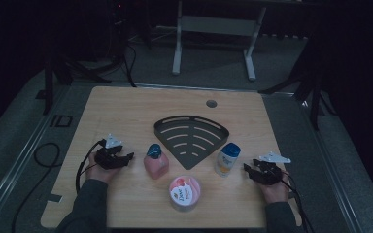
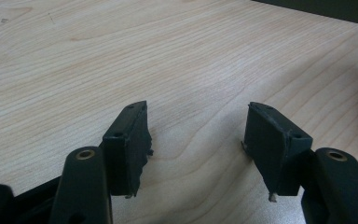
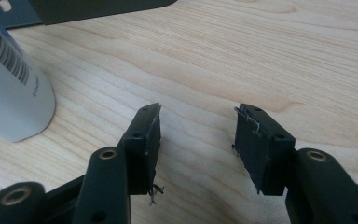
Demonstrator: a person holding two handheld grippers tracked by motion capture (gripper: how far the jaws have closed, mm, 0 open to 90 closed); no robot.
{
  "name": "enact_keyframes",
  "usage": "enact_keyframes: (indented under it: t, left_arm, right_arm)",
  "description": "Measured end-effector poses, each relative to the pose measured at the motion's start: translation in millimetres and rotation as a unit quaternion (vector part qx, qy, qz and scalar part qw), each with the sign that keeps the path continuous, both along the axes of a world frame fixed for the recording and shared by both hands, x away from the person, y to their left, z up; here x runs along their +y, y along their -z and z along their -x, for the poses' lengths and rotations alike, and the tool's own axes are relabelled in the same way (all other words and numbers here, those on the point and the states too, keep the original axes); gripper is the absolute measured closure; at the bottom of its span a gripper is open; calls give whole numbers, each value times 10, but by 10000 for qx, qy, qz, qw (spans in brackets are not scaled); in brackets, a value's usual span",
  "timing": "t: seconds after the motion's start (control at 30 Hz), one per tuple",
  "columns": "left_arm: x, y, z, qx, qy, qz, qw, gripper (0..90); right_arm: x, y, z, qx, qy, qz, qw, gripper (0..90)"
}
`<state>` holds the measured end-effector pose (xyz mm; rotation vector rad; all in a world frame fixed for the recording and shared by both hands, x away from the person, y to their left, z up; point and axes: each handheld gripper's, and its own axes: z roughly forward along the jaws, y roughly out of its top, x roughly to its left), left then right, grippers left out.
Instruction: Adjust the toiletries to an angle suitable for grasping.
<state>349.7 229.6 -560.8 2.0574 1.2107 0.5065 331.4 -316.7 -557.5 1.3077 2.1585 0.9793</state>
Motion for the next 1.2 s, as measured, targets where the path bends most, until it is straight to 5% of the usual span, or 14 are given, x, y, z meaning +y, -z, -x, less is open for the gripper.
enact_keyframes:
  t: [0.23,0.27,0.5,0.77,1.07,1.2]
  left_arm:
    - [2,0,1,0,3,0,10000,407]
    - [4,2,2,-9,12,3,10000,407]
    - [6,3,3,-12,17,8,10000,407]
    - [6,5,4,-18,19,10,10000,406]
    - [6,5,5,-18,26,11,10000,401]
    - [6,5,5,-17,28,12,10000,401]
  right_arm:
    - [23,-3,90,-35,-157,17,9999,544]
    - [86,-61,213,-184,-325,120,9992,582]
    - [204,-205,372,-429,-698,8,9966,602]
    - [378,-305,586,-541,-1235,-92,9908,896]
    - [778,-235,625,-606,-1671,219,9838,897]
    - [860,-179,575,-558,-1677,437,9833,897]
